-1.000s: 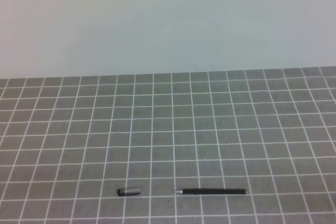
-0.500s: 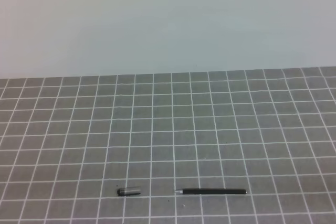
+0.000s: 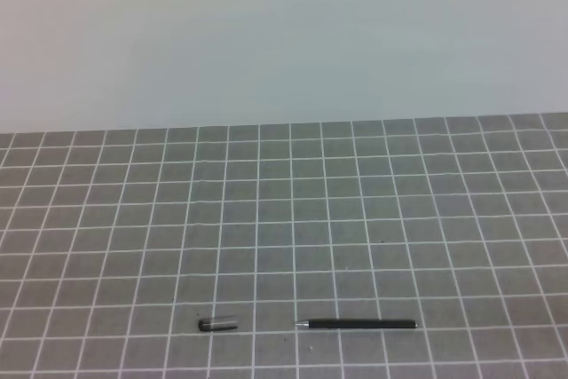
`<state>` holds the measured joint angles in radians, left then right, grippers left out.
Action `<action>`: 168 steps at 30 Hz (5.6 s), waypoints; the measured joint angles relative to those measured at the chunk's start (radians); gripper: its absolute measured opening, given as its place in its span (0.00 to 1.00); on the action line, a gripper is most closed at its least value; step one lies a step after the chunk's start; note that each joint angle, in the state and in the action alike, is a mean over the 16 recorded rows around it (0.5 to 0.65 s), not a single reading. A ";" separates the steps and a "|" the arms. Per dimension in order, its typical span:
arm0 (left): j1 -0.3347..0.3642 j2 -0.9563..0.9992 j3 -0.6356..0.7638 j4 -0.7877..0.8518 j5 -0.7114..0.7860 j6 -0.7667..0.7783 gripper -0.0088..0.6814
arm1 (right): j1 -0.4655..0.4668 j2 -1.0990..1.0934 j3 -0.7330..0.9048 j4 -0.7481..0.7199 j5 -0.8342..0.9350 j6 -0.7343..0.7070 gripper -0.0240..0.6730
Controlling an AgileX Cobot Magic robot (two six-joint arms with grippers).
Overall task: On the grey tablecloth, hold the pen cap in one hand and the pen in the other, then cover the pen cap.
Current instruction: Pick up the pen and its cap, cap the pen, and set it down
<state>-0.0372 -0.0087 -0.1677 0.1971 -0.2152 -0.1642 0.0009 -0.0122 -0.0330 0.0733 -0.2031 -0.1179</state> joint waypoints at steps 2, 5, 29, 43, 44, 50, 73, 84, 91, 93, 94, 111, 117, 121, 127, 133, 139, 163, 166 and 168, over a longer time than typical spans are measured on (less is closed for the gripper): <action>0.000 0.000 -0.026 0.025 0.061 0.001 0.01 | 0.000 0.003 -0.032 -0.003 0.037 0.006 0.03; 0.000 0.000 -0.047 0.064 0.125 0.004 0.01 | 0.000 0.015 -0.096 -0.008 0.117 0.013 0.04; 0.000 0.078 -0.091 0.064 0.383 -0.011 0.01 | 0.000 0.587 -0.769 0.288 0.945 -0.433 0.04; 0.000 0.188 -0.135 -0.119 0.509 0.105 0.01 | 0.086 1.034 -1.008 0.443 1.308 -0.870 0.04; 0.000 0.190 -0.135 -0.127 0.510 0.113 0.01 | 0.104 1.066 -1.022 0.434 1.321 -0.877 0.04; 0.000 0.191 -0.133 -0.148 0.509 0.133 0.01 | 0.239 1.268 -1.109 0.347 1.365 -0.916 0.04; 0.000 0.191 -0.121 -0.196 0.464 0.135 0.01 | 0.554 1.863 -1.349 0.090 1.249 -1.055 0.42; 0.000 0.191 -0.120 -0.217 0.458 0.136 0.01 | 0.560 1.973 -1.363 0.030 1.149 -1.059 0.56; -0.001 0.191 -0.119 -0.218 0.450 0.137 0.01 | 0.560 2.001 -1.363 0.032 1.106 -1.060 0.54; -0.001 0.191 -0.118 -0.219 0.447 0.137 0.01 | 0.560 2.005 -1.363 0.031 1.103 -1.060 0.53; -0.001 0.191 -0.118 -0.219 0.446 0.137 0.01 | 0.560 2.006 -1.363 0.031 1.102 -1.060 0.51; -0.002 0.191 -0.117 -0.219 0.413 0.137 0.01 | 0.560 2.010 -1.363 0.030 1.118 -1.061 0.08; -0.002 0.195 -0.130 -0.225 0.433 0.156 0.01 | 0.560 2.000 -1.375 0.031 1.151 -1.060 0.04; -0.001 0.209 -0.162 -0.245 0.489 0.205 0.01 | 0.560 1.987 -1.405 0.042 1.215 -1.057 0.04; -0.001 0.284 -0.273 -0.349 0.646 0.421 0.01 | 0.560 1.969 -1.481 0.085 1.352 -1.038 0.04; -0.001 0.419 -0.428 -0.509 0.856 0.709 0.01 | 0.560 1.958 -1.551 0.154 1.467 -0.979 0.03; -0.001 0.614 -0.589 -0.663 1.081 0.950 0.01 | 0.560 1.958 -1.581 0.180 1.508 -0.863 0.03; -0.146 1.406 -0.976 -0.755 1.408 1.140 0.01 | 0.479 1.958 -1.581 0.040 1.510 -0.522 0.03; -0.188 1.463 -0.997 -0.716 1.377 1.153 0.01 | 0.470 1.957 -1.579 0.036 1.510 -0.499 0.03; -0.216 1.492 -1.007 -0.686 1.347 1.159 0.02 | 0.467 1.956 -1.575 0.031 1.510 -0.486 0.03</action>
<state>-0.2532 1.4830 -1.1747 -0.4888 1.1316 0.9948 0.4676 1.9442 -1.6082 0.1041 1.3073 -0.6042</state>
